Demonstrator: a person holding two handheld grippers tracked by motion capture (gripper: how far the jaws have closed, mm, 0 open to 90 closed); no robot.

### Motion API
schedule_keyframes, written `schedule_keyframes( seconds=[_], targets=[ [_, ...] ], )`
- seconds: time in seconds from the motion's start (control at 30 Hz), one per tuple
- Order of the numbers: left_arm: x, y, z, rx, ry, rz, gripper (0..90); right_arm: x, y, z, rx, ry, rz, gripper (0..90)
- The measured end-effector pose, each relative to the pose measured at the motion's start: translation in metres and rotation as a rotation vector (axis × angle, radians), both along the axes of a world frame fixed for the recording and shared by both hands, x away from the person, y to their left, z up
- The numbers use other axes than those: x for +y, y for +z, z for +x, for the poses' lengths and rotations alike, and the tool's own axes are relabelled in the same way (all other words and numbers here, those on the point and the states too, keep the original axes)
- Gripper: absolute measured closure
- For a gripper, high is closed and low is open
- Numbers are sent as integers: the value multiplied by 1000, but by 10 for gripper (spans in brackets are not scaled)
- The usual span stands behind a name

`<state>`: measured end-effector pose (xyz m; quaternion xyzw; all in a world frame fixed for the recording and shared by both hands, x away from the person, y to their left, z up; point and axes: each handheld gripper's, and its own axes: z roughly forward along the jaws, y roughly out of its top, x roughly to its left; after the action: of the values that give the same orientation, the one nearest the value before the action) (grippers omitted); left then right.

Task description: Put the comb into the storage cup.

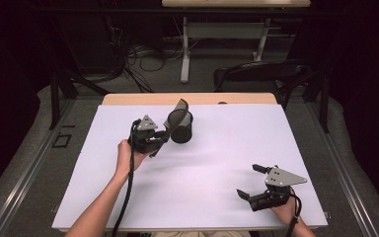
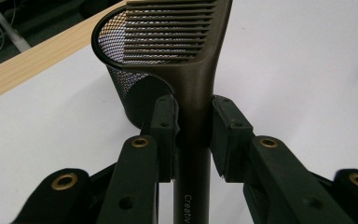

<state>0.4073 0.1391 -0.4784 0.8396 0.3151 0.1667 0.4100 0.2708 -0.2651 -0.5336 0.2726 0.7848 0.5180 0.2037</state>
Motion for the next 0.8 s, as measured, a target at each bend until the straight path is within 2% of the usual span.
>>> schedule_keyframes(
  seconds=[0.4,0.8],
  targets=[
    [-4,8,1,-22,3,-24,728,0,0,-2,4,-19,-1,1],
    [-9,17,9,-38,16,-40,728,-1,0,-2,3,-20,-4,2]
  ],
)
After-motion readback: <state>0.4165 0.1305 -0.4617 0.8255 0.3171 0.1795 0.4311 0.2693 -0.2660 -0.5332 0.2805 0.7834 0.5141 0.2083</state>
